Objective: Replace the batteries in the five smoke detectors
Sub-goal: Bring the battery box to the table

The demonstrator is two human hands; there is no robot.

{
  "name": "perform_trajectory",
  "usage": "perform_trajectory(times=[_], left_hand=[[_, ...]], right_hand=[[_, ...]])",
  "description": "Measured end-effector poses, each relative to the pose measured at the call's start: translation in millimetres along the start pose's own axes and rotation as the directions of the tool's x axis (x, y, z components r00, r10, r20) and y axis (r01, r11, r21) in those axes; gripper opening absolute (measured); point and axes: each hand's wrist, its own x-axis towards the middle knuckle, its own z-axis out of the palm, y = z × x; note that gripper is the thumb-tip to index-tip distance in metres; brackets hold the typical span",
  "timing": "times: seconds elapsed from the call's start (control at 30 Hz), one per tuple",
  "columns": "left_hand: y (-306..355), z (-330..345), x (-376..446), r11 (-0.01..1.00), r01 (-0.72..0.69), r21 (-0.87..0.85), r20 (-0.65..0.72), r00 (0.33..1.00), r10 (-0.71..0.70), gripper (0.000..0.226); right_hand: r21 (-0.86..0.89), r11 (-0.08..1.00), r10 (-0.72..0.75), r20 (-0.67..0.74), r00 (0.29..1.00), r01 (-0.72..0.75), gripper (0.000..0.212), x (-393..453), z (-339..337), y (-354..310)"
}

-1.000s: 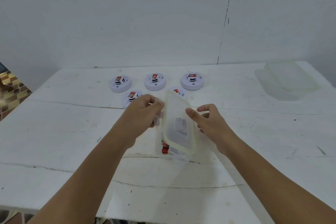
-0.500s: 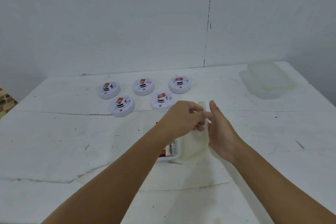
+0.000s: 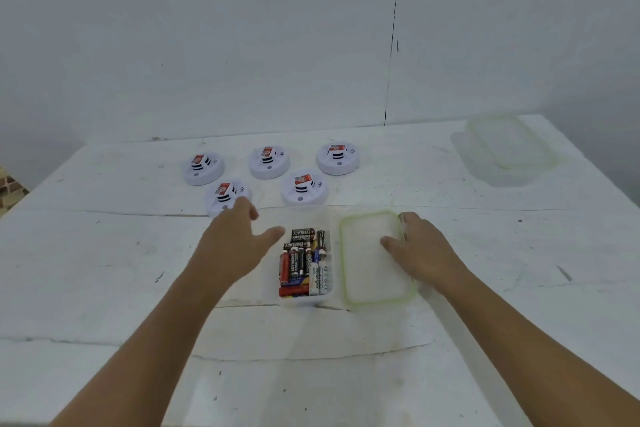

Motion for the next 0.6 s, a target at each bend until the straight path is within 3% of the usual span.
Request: perform_trajectory(times=[0.07,0.17,0.3,0.6], left_hand=[[-7.0,0.7,1.7,0.996,0.051,0.075,0.111,0.992,-0.059,0.044],[-14.0,7.6,6.7,0.998,0.064,-0.015,0.225,0.973,-0.059,0.032],[-19.1,10.4,11.7,0.988,0.066,-0.14,0.224,0.974,-0.033,0.031],[-17.3,-5.2,17.0,0.973,0.004,-0.229,0.177,0.983,0.038,0.028]], right_hand=[[-0.039,0.999,-0.003,-0.013,1.0,0.002,0.049,0.9,2.9,0.3],[-0.076,0.997,0.006,-0.024,1.0,-0.008,0.05,-0.5,4.9,-1.6],[-0.109,0.994,0.005,-0.029,1.0,-0.009,0.056,-1.4,2.7,-2.8],[-0.088,0.996,-0.023,-0.044,0.999,0.02,0.061,1.2,-0.5,2.1]])
